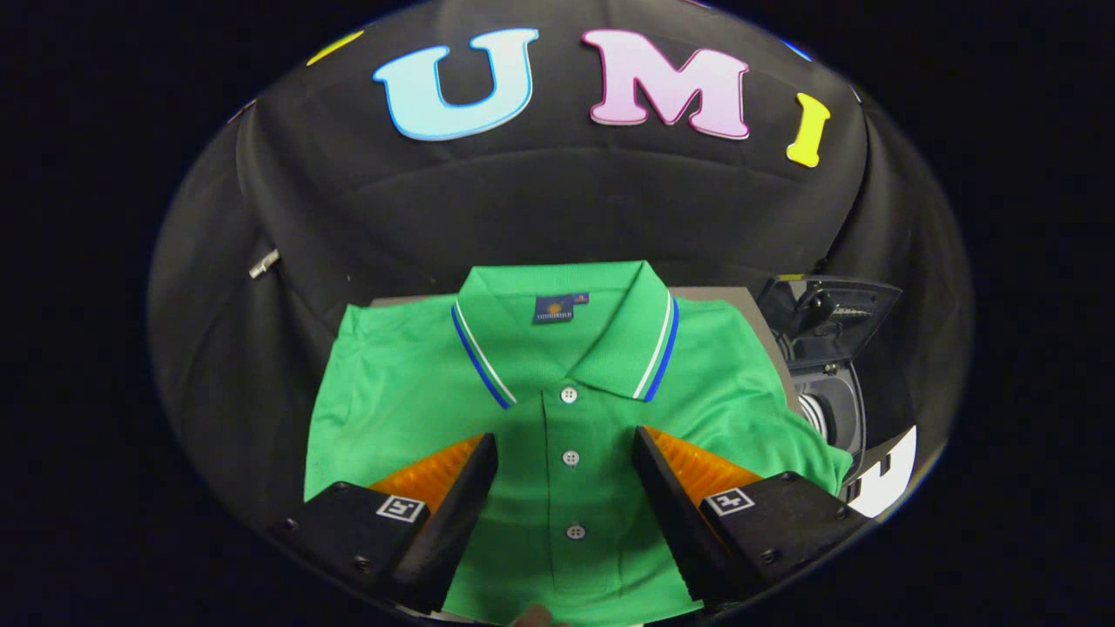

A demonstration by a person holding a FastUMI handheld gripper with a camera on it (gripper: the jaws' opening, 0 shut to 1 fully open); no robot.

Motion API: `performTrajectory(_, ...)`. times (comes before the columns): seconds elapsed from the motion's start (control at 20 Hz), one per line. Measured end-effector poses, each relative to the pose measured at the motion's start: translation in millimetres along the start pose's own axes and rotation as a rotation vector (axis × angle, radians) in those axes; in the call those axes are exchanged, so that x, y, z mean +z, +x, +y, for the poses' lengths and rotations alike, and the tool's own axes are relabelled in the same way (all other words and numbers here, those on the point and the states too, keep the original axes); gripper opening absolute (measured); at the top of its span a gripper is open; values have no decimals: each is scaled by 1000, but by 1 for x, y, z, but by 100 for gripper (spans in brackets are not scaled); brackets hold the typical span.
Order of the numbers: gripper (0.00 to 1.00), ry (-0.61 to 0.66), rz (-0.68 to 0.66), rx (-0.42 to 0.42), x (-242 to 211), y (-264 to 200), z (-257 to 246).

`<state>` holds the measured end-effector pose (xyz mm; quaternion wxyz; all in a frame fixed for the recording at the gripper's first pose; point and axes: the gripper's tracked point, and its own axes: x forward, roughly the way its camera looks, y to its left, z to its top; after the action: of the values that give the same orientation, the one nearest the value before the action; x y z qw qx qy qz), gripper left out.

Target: Put the clothes into the washing machine and then close the washing machine lid.

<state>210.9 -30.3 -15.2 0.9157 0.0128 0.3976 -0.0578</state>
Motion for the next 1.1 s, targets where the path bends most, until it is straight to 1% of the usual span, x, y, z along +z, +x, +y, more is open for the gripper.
performTrajectory(0.1, 100, -61, 60, -15, -4, -1, 0)
performTrajectory(0.2, 99, -52, 111, -9, -8, -2, -2)
performTrajectory(0.25, 99, -40, 127, -21, -6, 0, -6)
performTrajectory(0.35, 86, -30, 153, -42, -6, 2, -16)
performTrajectory(0.5, 44, -11, 177, -51, -4, 4, -28)
performTrajectory(0.55, 39, -3, 183, -47, -2, 4, -27)
performTrajectory(0.6, 36, -4, 187, -49, -5, 4, -25)
performTrajectory(1.0, 36, -13, 202, -51, -2, 5, -27)
performTrajectory(1.05, 36, -35, 182, -31, -4, 7, -22)
performTrajectory(1.1, 6, -47, 161, -21, 1, 6, -24)
